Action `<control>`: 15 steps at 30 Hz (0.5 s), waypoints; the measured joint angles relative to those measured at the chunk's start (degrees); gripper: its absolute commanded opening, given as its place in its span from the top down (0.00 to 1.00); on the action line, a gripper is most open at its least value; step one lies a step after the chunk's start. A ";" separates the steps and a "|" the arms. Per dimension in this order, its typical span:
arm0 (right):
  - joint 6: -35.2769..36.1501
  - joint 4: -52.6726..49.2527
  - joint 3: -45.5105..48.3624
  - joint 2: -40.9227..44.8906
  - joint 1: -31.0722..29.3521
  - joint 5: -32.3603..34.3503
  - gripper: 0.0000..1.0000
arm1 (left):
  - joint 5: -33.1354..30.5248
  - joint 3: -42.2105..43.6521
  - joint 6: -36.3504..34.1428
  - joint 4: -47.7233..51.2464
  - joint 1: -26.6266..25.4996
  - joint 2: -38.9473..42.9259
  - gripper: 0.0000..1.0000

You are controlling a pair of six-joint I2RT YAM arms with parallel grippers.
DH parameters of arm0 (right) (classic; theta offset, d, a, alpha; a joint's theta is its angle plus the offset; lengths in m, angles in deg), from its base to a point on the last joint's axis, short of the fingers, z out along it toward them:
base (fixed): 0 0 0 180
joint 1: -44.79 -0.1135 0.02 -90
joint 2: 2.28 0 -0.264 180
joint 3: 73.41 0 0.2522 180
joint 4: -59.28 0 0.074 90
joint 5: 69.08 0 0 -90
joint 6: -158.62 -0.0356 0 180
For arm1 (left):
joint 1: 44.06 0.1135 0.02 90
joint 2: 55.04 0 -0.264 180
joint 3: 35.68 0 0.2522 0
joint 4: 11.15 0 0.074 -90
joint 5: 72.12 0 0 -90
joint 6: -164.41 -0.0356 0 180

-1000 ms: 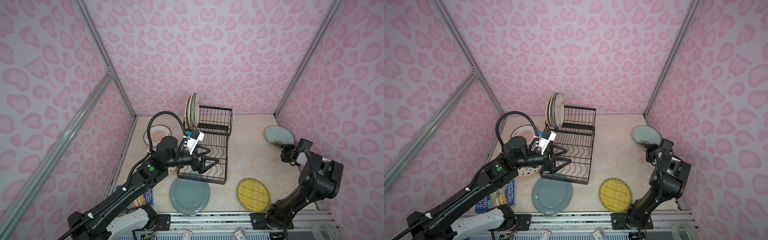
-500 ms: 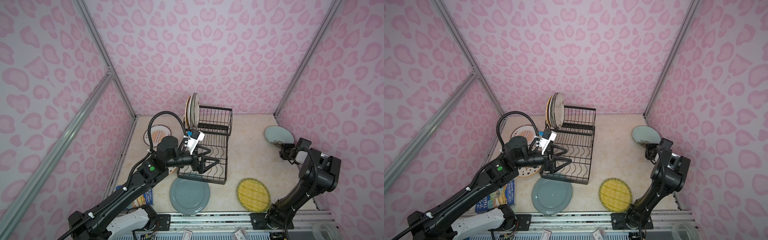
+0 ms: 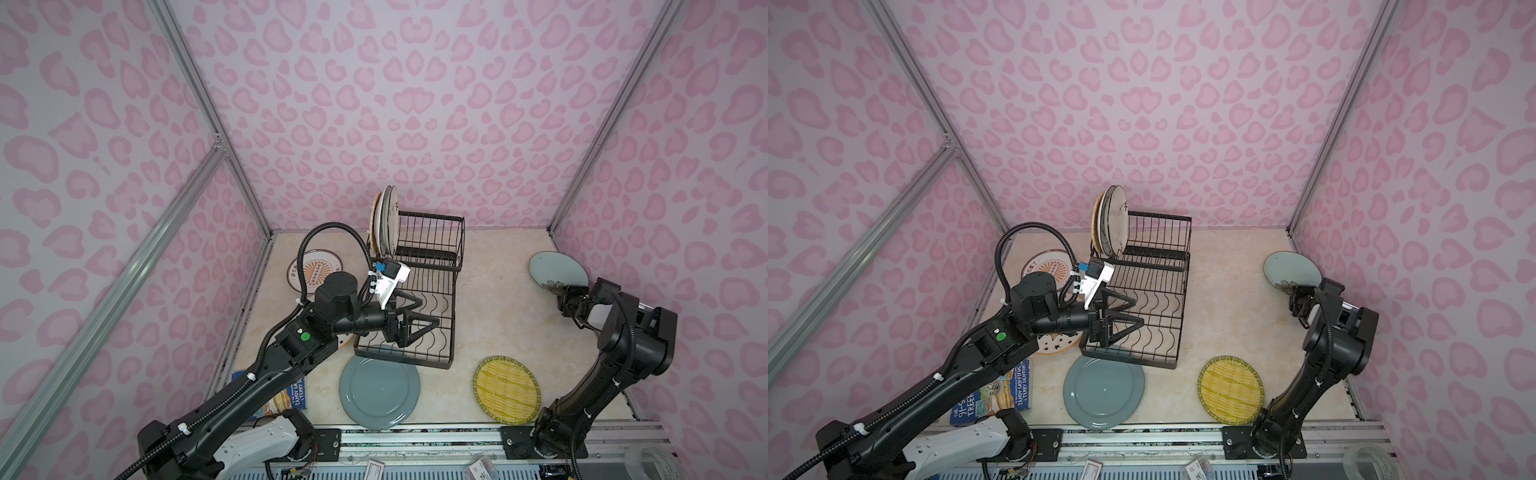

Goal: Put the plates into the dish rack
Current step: 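Grasp the rim of the pale green flower plate with the right gripper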

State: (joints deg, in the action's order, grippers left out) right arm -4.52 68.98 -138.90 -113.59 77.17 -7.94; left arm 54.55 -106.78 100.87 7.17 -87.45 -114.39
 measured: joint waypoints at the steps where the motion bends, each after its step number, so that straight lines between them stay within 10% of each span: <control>1: -0.46 1.27 0.37 -0.28 0.00 -0.15 0.65 | 0.02 0.00 0.00 -0.09 -0.02 0.02 0.02; 15: -5.68 17.40 5.16 -4.74 0.15 -1.75 0.98 | 0.00 0.00 -0.02 -0.17 0.17 0.59 0.02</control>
State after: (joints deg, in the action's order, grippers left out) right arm -10.20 86.38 -133.74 -118.33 77.32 -9.69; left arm 54.55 -106.78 100.85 6.99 -87.28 -113.80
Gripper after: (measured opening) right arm 0.072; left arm 0.976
